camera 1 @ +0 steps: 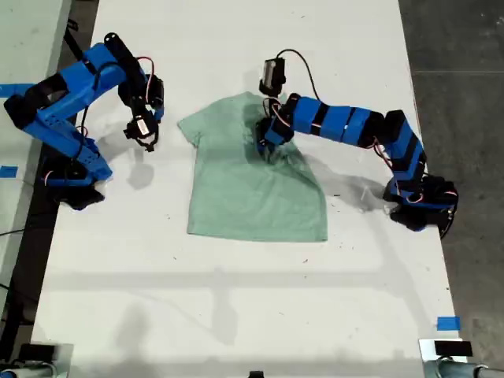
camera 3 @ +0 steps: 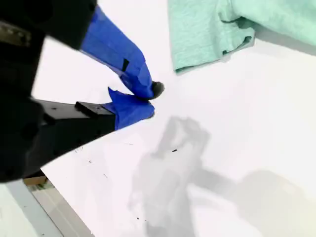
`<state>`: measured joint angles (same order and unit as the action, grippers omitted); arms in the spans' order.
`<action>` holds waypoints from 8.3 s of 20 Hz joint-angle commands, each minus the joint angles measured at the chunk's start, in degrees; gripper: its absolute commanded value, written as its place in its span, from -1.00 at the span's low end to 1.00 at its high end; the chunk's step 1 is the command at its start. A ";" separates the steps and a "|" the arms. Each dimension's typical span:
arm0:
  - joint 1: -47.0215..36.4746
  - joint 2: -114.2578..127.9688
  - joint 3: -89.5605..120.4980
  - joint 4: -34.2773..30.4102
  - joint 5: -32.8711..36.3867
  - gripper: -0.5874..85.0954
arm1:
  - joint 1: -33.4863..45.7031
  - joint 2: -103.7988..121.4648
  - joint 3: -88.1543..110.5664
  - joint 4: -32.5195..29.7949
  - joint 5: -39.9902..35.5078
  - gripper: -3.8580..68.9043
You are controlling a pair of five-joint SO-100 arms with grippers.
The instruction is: Fold tshirt
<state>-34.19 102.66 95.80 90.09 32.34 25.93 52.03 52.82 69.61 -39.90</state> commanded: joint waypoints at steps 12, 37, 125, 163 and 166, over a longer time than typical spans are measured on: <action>1.85 -0.44 -2.81 -0.26 -1.58 -0.52 | 7.21 43.86 15.56 20.92 -5.36 -0.35; -7.82 -48.60 -26.37 -9.58 9.14 -0.98 | 7.56 71.02 43.59 19.51 -2.02 -0.43; 30.76 -3.25 5.54 -14.33 -9.76 -0.39 | -21.53 2.11 8.79 2.11 20.39 -0.36; 32.34 -20.65 -7.65 -8.53 -22.94 -0.98 | -25.49 53.53 34.01 17.49 23.91 -0.22; 31.46 -20.92 -16.17 -3.52 -22.85 -0.98 | -26.19 53.53 34.28 16.96 24.52 -0.23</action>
<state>-2.20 78.57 87.10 83.32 9.05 0.79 101.07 87.36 87.71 -16.26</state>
